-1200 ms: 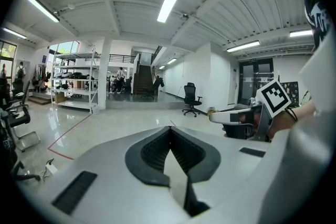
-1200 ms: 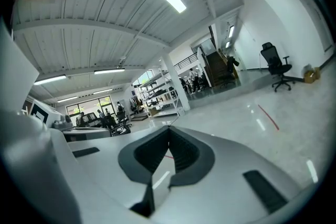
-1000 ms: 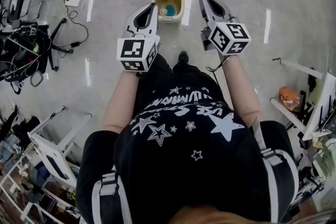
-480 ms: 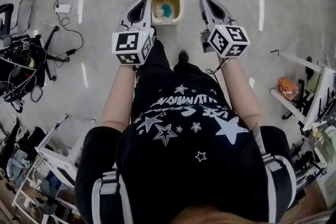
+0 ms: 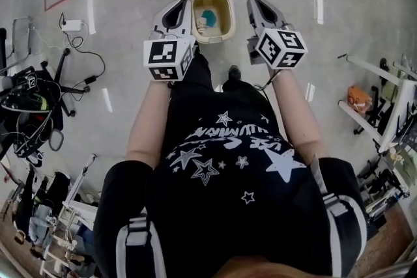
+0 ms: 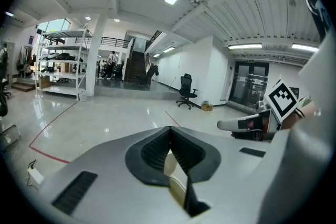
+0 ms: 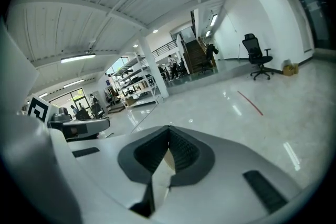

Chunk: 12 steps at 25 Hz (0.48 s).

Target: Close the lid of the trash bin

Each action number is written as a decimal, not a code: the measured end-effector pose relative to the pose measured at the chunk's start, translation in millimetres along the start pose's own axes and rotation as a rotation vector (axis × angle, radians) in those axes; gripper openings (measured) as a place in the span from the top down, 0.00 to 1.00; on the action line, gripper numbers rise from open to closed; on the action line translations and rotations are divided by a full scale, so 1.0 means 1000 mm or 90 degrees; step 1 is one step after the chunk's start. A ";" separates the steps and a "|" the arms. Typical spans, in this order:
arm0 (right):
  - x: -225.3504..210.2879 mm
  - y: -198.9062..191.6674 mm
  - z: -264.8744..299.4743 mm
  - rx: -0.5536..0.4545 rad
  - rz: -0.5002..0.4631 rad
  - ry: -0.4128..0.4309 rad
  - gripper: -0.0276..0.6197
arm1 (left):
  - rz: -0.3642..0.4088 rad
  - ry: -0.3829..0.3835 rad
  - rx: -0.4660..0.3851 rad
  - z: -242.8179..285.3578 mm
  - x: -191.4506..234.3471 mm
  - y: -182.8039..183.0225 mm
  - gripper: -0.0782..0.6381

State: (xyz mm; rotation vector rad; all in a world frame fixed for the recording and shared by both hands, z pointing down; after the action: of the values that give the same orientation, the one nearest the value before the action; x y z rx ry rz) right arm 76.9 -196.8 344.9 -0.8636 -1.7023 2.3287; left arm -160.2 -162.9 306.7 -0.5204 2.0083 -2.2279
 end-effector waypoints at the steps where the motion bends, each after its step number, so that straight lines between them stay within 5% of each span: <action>1: 0.000 -0.002 0.008 0.002 0.001 -0.008 0.95 | -0.003 -0.006 0.003 0.006 0.007 -0.002 0.88; 12: -0.018 -0.041 0.085 0.041 -0.006 -0.085 0.95 | -0.028 -0.052 0.055 0.068 0.065 -0.054 0.87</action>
State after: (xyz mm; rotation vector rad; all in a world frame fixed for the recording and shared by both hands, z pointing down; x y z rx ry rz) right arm 38.6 -260.4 405.7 -0.7025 -1.6654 2.4702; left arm -191.5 -239.5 377.0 -0.6422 1.8690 -2.2677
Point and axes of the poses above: the fingertips, and each gripper's own axes: z forward along the fingers, x to its left, y out of its top, the point moved 8 cm from there along -z, backward along the fingers, and after that the axes turned 14 degrees about -x, right-handed, at the moved point
